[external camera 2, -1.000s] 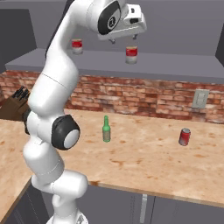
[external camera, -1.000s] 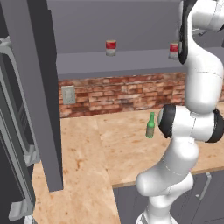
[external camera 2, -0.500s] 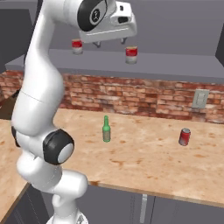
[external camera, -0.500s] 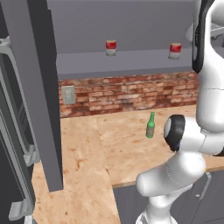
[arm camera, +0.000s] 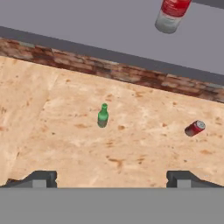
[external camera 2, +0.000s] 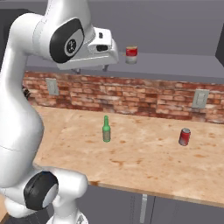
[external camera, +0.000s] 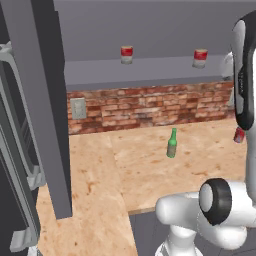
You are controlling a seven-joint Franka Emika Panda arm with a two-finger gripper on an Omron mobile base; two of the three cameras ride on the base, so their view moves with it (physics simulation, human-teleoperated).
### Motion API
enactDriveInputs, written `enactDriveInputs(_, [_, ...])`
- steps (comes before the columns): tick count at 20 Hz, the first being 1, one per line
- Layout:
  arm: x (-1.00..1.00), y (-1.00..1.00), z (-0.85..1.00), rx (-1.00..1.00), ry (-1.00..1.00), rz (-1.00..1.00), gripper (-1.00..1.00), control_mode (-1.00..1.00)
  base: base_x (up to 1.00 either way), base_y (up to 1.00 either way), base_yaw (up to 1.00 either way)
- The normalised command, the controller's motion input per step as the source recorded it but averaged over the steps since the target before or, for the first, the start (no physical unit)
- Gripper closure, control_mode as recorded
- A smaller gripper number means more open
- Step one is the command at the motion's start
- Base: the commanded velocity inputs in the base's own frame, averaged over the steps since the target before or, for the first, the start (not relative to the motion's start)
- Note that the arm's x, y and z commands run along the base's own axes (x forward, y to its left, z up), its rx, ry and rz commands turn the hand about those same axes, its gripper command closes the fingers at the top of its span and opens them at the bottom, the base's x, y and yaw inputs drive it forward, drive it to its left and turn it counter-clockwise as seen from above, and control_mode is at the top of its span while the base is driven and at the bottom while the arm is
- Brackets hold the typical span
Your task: Pick the canned food and jam from the counter and place them in the cabinets closest to them.
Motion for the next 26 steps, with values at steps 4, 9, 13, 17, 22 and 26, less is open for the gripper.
enactDriveInputs(4, [-0.02,0.12,-0.87,-0.13,-0.11,-0.08,-1.00,-1.00,0.00,0.00,0.00])
enactDriveInputs(9, [0.00,0.00,-0.05,0.00,-0.01,-0.01,-1.00,-1.00,0.00,0.00,0.00])
enactDriveInputs(13, [0.00,0.00,0.00,0.00,0.00,0.00,-1.00,-1.00,0.00,0.00,0.00])
enactDriveInputs(17, [0.00,0.00,0.00,0.00,0.00,0.00,-1.00,1.00,-0.27,-0.02,0.00])
enactDriveInputs(22, [0.00,0.00,0.00,0.00,0.00,0.00,-1.00,1.00,-0.76,-0.09,0.00])
enactDriveInputs(26, [0.00,0.00,0.00,0.00,0.00,0.00,-1.00,1.00,-0.87,-0.13,-0.01])
